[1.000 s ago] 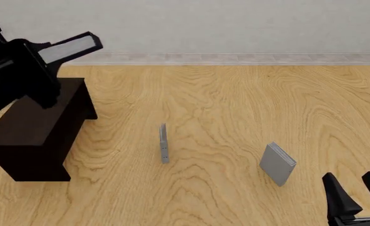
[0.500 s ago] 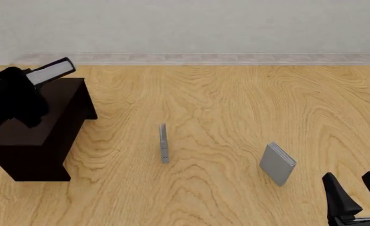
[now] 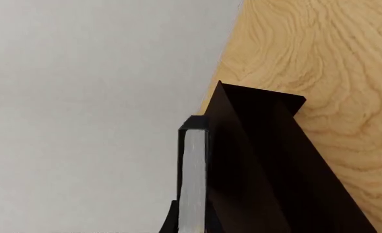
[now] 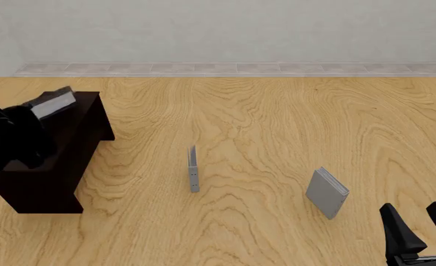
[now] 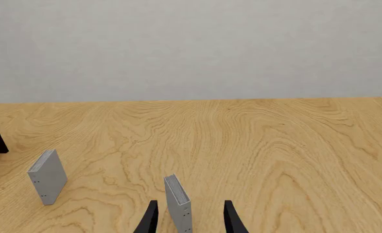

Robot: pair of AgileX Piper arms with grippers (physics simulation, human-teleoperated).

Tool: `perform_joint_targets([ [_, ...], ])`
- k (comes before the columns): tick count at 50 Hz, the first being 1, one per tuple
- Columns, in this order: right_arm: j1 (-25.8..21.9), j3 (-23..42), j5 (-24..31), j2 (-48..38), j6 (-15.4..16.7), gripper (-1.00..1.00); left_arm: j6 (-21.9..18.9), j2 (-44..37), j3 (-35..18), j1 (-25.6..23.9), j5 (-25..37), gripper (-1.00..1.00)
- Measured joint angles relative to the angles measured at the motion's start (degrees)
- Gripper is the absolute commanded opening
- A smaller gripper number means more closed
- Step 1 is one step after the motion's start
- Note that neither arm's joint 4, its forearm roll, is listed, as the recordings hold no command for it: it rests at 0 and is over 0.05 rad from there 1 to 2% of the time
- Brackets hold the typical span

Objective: Pick up the book in the middle and place it on the cabinet shelf.

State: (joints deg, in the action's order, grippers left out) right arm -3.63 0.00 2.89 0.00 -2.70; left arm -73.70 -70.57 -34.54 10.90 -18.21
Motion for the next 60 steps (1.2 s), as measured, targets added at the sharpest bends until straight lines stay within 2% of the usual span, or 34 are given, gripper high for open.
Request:
perform_joint_targets([
  [11,0.0,0.0,0.0,0.0,0.0,1.0,-0.66,-1.79,1.34,0.86,-2.9,-1.0],
  [27,0.0,0.0,0.0,0.0,0.0,1.0,-0.33,-1.81,1.53,0.98,-3.37,-1.0],
  [28,0.0,0.0,0.0,0.0,0.0,1.0,-0.31,-1.81,1.53,0.98,-3.36,1.0],
  [48,0.0,0.0,0.0,0.0,0.0,1.0,1.29,-0.68,0.78,0.83,1.49,1.0],
  [60,0.0,0.0,0.0,0.0,0.0,1.0,5.97,1.42,-1.31,-0.36,12.38,1.0],
])
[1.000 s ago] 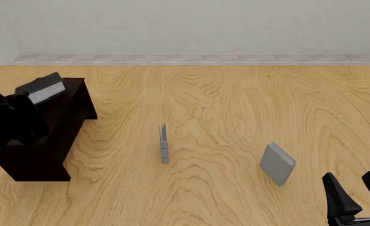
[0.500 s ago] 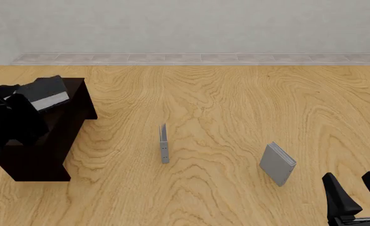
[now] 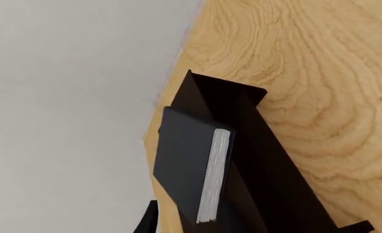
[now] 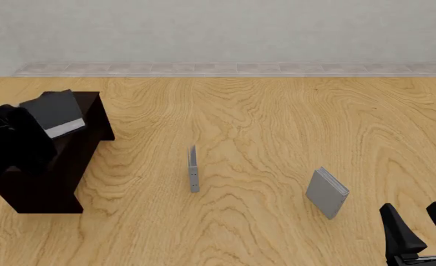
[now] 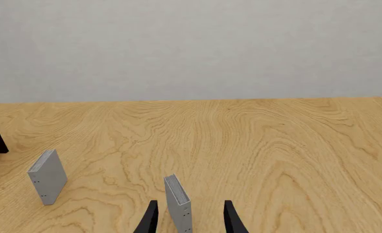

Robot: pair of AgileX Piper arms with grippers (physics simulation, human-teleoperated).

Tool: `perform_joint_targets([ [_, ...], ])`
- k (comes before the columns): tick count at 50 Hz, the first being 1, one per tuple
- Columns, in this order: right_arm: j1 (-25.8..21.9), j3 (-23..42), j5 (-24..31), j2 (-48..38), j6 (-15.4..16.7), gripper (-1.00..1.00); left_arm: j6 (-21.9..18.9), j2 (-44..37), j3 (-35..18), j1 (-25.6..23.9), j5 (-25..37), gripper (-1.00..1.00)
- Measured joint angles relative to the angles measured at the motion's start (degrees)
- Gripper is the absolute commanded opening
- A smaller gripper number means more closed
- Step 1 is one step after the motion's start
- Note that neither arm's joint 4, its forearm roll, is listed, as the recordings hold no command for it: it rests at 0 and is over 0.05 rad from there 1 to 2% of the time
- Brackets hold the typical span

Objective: Pick up the book in the middle and place it on the cabinet shelf.

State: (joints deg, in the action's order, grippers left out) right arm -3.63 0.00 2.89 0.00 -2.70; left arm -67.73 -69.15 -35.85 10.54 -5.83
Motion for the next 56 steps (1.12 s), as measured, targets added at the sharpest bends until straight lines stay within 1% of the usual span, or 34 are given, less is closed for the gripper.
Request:
perform_joint_targets([
  [4,0.0,0.0,0.0,0.0,0.0,1.0,0.96,1.01,-0.66,-0.41,3.26,1.0],
  [16,0.0,0.0,0.0,0.0,0.0,1.0,5.47,3.84,-3.45,-1.74,12.17,1.0],
  [27,0.0,0.0,0.0,0.0,0.0,1.0,11.9,6.63,-6.68,-3.73,20.35,1.0],
  [33,0.0,0.0,0.0,0.0,0.0,1.0,17.32,8.52,-8.93,-6.03,24.65,1.0],
  [42,0.0,0.0,0.0,0.0,0.0,1.0,24.07,11.05,-10.97,-8.54,28.79,1.0],
  [45,0.0,0.0,0.0,0.0,0.0,1.0,27.29,12.21,-11.9,-9.72,29.95,1.0],
  [51,0.0,0.0,0.0,0.0,0.0,1.0,33.75,15.07,-13.33,-11.66,31.43,1.0],
  [56,0.0,0.0,0.0,0.0,0.0,1.0,38.29,17.4,-12.81,-12.23,30.87,1.0],
])
